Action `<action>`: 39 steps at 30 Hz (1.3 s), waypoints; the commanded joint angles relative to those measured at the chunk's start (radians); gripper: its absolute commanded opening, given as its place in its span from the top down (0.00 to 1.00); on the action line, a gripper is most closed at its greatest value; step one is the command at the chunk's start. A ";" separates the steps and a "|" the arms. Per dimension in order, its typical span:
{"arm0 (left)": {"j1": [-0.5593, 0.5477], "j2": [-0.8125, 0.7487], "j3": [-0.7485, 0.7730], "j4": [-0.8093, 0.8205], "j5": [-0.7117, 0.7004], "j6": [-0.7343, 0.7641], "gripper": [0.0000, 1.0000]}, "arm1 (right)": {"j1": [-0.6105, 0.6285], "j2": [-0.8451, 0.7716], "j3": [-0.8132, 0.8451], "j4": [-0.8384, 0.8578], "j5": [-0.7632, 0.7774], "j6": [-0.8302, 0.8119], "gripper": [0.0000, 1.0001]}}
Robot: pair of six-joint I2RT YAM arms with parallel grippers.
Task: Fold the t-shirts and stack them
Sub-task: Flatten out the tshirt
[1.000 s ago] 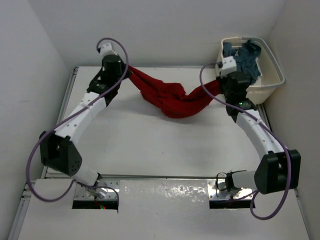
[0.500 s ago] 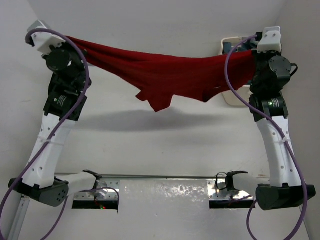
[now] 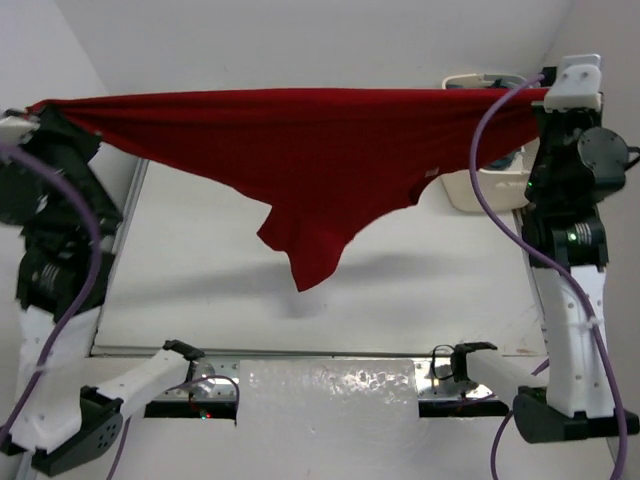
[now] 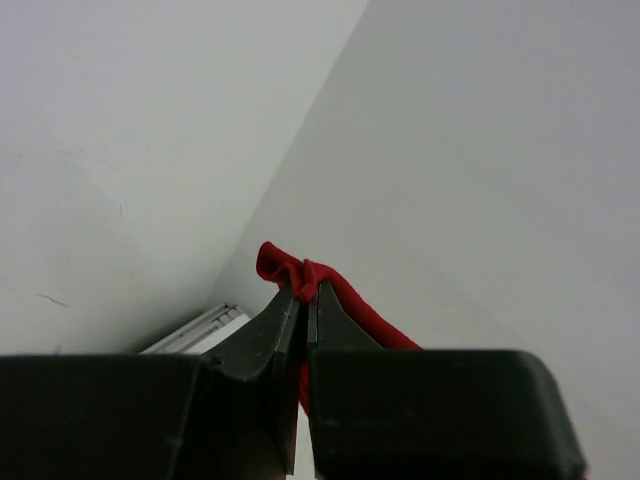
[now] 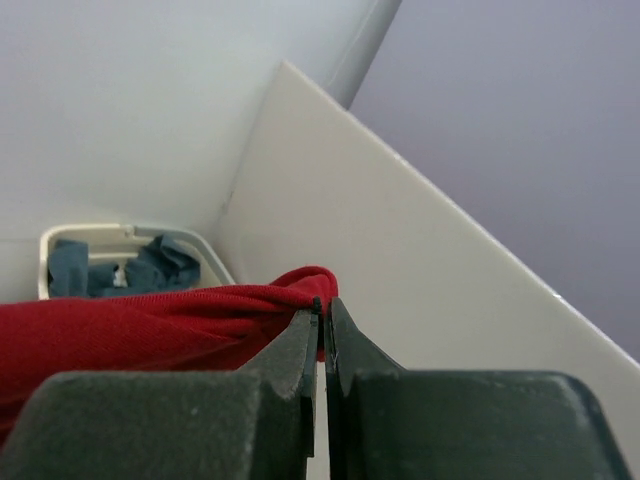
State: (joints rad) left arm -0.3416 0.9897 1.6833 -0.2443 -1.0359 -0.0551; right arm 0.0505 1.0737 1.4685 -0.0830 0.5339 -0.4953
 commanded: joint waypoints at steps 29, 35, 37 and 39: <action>0.381 0.342 -0.678 -0.234 0.668 -0.670 0.74 | 0.037 0.521 -0.064 -0.108 -0.373 0.460 0.76; 0.401 0.475 -0.525 -0.250 0.678 -0.597 0.00 | 0.118 0.755 0.174 -0.221 -0.252 0.374 0.01; 0.403 0.468 -0.475 -0.251 0.677 -0.574 0.00 | 0.129 0.737 0.174 -0.228 -0.267 0.382 0.01; 0.401 0.463 -0.442 -0.265 0.680 -0.562 0.00 | 0.133 0.718 0.168 -0.251 -0.287 0.389 0.01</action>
State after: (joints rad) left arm 0.0647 1.5246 1.1423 -0.5594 -0.3721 -0.6464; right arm 0.1860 1.8973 1.5566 -0.3454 0.2447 -0.1089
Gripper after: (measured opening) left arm 0.996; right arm 0.986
